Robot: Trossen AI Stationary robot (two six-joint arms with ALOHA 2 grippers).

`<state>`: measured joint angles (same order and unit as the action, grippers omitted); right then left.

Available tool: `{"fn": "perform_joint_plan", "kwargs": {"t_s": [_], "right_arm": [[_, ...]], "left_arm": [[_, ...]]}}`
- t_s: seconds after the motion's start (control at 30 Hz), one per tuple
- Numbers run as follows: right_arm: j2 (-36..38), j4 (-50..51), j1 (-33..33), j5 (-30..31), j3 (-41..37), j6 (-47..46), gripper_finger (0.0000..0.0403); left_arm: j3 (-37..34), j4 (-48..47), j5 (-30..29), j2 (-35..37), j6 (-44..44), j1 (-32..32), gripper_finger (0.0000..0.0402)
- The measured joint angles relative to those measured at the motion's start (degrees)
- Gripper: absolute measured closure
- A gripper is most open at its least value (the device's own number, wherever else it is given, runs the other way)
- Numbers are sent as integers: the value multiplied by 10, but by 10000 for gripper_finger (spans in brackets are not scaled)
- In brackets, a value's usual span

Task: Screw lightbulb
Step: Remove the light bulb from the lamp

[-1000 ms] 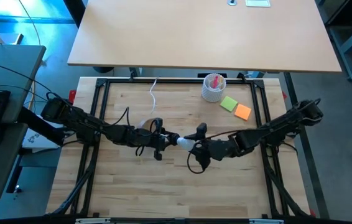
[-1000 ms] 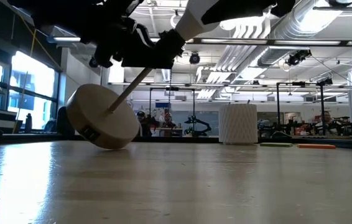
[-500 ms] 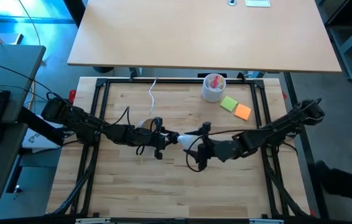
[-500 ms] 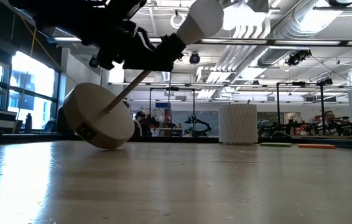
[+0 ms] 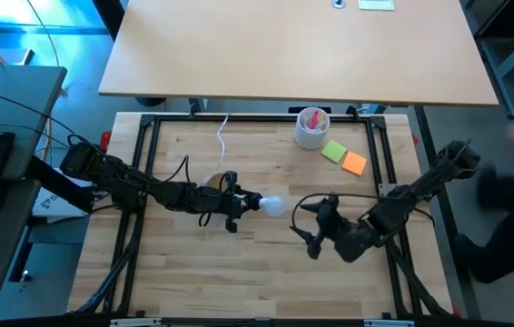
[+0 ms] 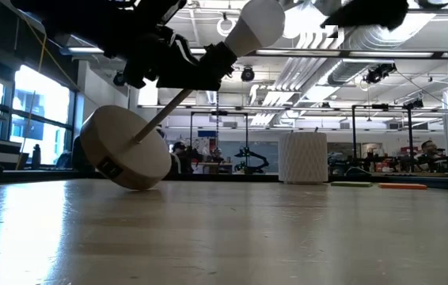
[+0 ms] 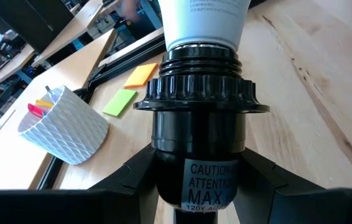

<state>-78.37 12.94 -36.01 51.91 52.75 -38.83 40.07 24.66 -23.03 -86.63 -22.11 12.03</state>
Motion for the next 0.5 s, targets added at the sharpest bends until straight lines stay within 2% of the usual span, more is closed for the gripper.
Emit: {"fn": "perform_joint_plan", "kwargs": {"t_s": [0.1, 0.23, 0.33, 0.5], "right_arm": [[-30, -67, 6, 25, -39, -32, 73], [-67, -135, 35, 12, -51, -20, 73], [-77, -140, 52, -18, -37, 3, 73], [-75, -141, 73, -36, -5, 17, 73]], "left_arm": [[0, 2, 1, 0, -4, 0, 257], [0, 6, 2, 0, -11, 0, 256], [0, 11, 2, 0, -12, -4, 256], [0, 12, 2, 0, -5, -3, 256]]}}
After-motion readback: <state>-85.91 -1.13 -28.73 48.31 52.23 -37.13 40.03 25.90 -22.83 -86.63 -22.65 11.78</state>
